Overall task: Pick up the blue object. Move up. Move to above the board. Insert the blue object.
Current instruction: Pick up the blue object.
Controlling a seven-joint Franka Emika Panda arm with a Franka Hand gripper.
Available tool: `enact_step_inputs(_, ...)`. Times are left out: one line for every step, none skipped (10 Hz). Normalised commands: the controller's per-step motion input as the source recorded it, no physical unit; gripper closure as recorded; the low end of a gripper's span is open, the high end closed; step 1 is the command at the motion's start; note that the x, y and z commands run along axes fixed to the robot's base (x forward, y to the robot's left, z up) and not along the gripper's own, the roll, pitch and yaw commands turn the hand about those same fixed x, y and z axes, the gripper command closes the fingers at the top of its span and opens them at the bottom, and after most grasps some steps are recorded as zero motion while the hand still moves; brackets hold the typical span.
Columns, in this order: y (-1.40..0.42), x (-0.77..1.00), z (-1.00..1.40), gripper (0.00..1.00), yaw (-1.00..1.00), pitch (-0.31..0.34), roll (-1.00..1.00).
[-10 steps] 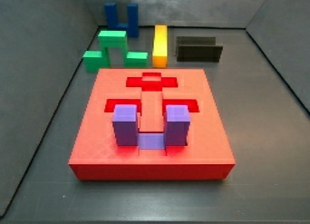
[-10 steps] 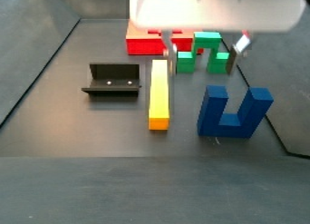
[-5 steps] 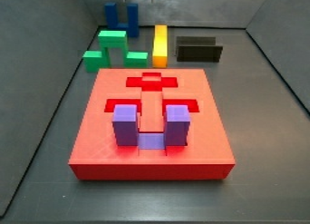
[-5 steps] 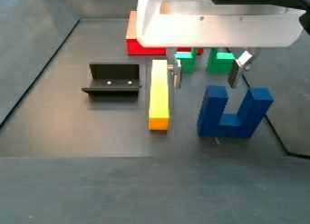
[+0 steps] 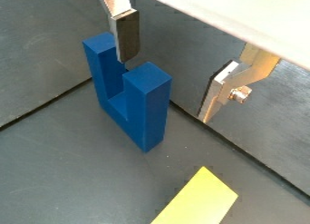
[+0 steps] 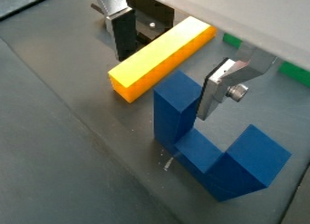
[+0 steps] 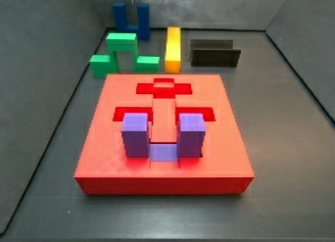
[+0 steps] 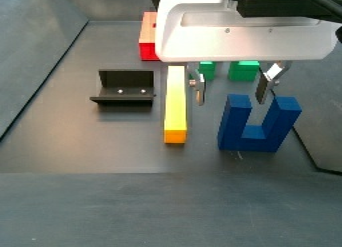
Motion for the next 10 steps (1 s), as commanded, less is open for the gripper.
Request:
enact_step_inputs(0.00, 0.00, -0.14, 0.00, -0.07, -0.037, 0.00)
enact_step_inputs(0.00, 0.00, -0.19, 0.00, -0.16, -0.034, 0.00)
enact_step_inputs(0.00, 0.03, -0.18, 0.00, -0.23, -0.027, 0.00)
enact_step_inputs(0.00, 0.02, -0.17, 0.00, -0.23, -0.020, 0.01)
enact_step_inputs(0.00, 0.00, -0.20, 0.00, -0.23, -0.030, 0.04)
enact_step_inputs(0.01, 0.00, -0.17, 0.00, -0.22, -0.014, 0.03)
enact_step_inputs(0.03, 0.03, -0.23, 0.00, -0.13, -0.033, 0.00)
enact_step_inputs(0.09, 0.00, -0.25, 0.00, -0.01, -0.047, -0.02)
enact_step_inputs(0.07, 0.00, -0.23, 0.00, 0.00, -0.036, -0.01)
enact_step_inputs(0.05, 0.00, -0.23, 0.00, 0.00, -0.031, -0.01)
